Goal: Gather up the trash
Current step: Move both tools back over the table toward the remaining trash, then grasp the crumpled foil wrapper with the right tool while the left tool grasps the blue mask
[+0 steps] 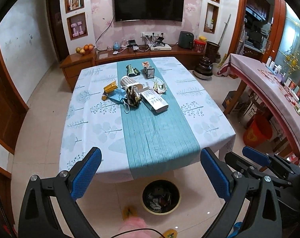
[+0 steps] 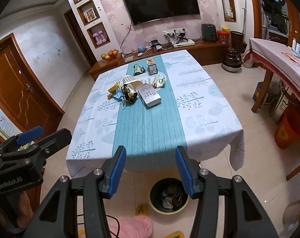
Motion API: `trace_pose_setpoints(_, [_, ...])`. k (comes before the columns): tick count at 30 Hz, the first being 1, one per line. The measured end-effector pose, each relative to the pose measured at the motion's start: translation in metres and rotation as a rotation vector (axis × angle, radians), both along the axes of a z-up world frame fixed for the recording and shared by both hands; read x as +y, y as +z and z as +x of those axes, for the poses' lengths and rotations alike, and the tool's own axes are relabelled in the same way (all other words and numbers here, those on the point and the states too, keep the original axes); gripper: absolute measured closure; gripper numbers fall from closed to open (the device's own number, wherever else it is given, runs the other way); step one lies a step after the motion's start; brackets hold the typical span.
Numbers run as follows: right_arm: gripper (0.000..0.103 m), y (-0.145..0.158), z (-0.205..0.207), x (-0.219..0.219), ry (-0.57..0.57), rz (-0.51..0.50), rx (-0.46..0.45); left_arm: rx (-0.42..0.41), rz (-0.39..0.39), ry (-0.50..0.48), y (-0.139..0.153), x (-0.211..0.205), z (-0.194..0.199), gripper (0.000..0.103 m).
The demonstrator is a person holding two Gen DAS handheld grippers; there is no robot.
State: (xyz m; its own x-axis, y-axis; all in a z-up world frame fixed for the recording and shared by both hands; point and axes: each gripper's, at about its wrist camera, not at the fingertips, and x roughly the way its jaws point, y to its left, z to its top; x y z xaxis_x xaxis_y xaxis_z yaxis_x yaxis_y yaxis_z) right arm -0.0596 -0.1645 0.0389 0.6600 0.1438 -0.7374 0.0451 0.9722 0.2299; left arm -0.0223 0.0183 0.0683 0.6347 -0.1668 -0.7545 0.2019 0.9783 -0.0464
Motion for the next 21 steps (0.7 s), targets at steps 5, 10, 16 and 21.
trace_pose_setpoints(5, [0.051,-0.005,0.038,0.007,-0.003,-0.010,0.020,0.028,-0.028,0.009,-0.012,0.017,0.050,0.004])
trace_pose_setpoints(10, [0.051,-0.010,0.090,0.017,-0.028,-0.033,0.041,0.077,-0.053,-0.014,-0.028,0.040,0.118,0.004])
trace_pose_setpoints(16, [0.051,-0.023,0.167,0.032,-0.061,0.021,0.092,0.139,-0.056,-0.037,-0.045,0.074,0.208,0.004])
trace_pose_setpoints(21, [0.051,-0.049,0.235,0.060,-0.036,0.038,0.135,0.181,-0.027,-0.056,-0.069,0.102,0.274,0.008])
